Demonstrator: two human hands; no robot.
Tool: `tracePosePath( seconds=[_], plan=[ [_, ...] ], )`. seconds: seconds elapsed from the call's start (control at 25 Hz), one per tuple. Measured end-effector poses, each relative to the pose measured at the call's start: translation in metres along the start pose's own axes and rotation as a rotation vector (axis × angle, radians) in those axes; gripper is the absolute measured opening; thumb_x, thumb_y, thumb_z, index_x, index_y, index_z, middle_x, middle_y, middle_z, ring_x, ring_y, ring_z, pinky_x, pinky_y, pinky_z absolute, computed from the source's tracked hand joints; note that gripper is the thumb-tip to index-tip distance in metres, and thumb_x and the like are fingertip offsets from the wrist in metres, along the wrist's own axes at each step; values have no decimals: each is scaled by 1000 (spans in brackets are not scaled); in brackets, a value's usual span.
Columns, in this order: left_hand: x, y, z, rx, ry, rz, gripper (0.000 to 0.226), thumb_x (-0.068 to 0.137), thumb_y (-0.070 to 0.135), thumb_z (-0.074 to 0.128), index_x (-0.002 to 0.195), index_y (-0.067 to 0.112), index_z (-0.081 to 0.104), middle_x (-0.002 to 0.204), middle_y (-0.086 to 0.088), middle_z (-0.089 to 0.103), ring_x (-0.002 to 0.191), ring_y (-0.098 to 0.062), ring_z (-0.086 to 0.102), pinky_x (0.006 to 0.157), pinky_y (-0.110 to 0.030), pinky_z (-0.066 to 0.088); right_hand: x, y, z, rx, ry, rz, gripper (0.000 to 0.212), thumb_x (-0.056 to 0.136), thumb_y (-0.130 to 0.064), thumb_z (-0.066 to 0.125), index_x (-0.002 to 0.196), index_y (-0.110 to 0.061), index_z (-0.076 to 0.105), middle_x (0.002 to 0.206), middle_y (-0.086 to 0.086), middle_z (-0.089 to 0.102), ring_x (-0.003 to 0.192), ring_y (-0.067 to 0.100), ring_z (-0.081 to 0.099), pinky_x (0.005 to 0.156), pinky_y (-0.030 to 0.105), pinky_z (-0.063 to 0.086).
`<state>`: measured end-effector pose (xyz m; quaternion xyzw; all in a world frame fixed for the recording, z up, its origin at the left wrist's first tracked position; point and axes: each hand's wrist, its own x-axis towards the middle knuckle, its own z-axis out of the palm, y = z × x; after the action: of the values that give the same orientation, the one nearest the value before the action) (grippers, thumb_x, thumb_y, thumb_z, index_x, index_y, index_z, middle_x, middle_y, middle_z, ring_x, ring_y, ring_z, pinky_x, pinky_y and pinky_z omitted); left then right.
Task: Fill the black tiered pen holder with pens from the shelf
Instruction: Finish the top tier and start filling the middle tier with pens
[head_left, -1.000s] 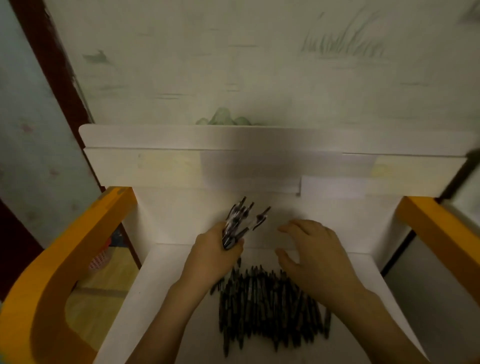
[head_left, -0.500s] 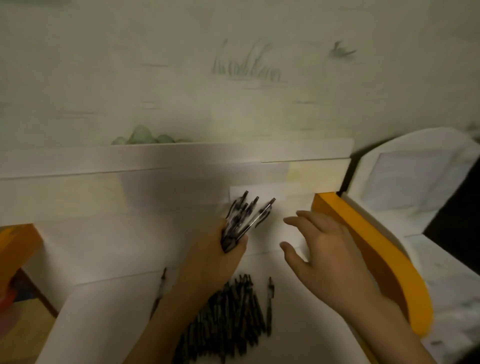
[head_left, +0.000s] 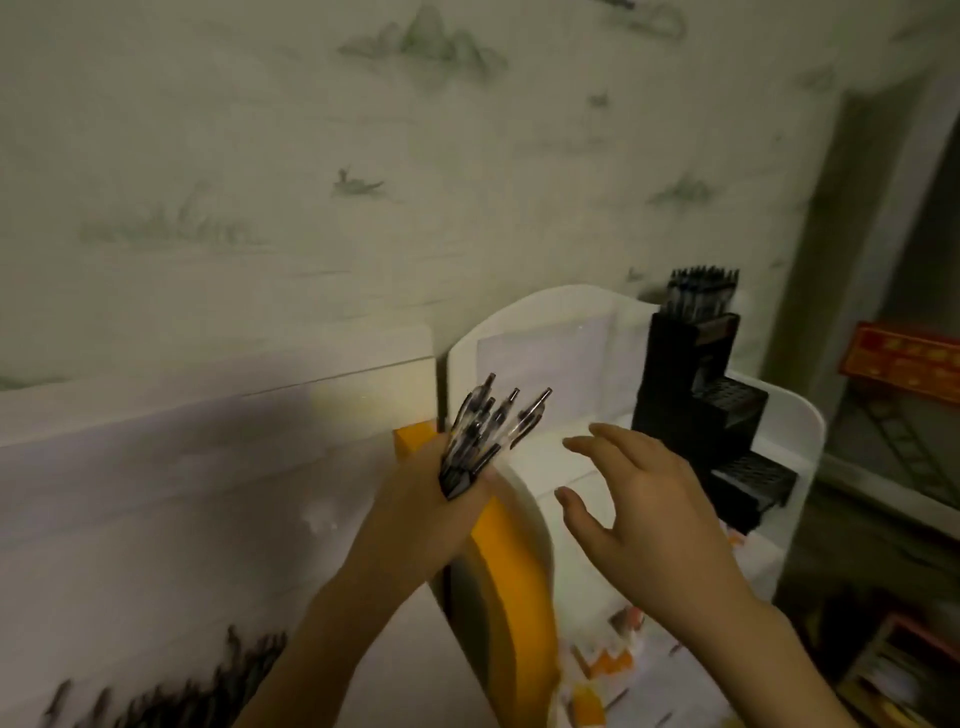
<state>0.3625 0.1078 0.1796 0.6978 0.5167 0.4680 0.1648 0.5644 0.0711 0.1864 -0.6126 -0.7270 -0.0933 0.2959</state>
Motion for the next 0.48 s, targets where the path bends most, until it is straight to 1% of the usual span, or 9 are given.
tracePosePath(
  seconds=[0.08,0.12,0.24,0.32,0.4,0.44,0.48],
  plan=[
    [7,27,39,-28,-25,-1,25,88,38,61,70,27,49,53,14,52,47,1,48,47,-8,38,-2,45,-16,-17,9,33,48,90,-48,57,135,-32,52,143,-5,50,133,17,43,111,37,34],
    [10,40,58,-33,-36,5,27,88,38,62,69,26,48,53,14,51,47,-1,47,46,-9,38,-4,67,-23,-27,10,41,49,90,-49,56,136,-33,51,144,-6,49,134,16,42,112,37,33],
    [20,77,110,-29,-25,37,30,89,35,63,67,24,46,54,11,49,53,-4,48,51,-9,38,-7,124,-40,-40,15,62,49,90,-51,55,136,-35,49,145,-9,47,134,14,41,112,35,32],
    [24,97,139,-33,-35,50,30,90,34,64,67,24,46,53,11,49,54,-3,49,52,-8,38,-9,157,-50,-42,12,83,49,91,-52,54,137,-36,48,146,-10,45,134,12,40,112,34,33],
    [27,114,168,-39,-65,61,32,90,32,64,66,25,43,52,17,50,51,-1,47,50,-8,37,-11,189,-58,-18,12,111,49,91,-52,53,138,-37,47,147,-10,43,135,12,39,112,36,36],
    [30,120,179,-41,-80,61,33,91,31,63,66,26,42,52,16,50,51,1,48,50,-7,37,-11,200,-60,-10,15,122,50,91,-52,53,138,-37,46,149,-11,41,136,11,38,112,36,36],
    [33,125,190,-39,-91,63,33,92,30,63,66,27,41,52,13,49,51,2,48,50,-7,38,-10,211,-61,-5,13,133,50,91,-52,52,139,-38,45,150,-12,40,137,11,37,113,36,35]
  ],
)
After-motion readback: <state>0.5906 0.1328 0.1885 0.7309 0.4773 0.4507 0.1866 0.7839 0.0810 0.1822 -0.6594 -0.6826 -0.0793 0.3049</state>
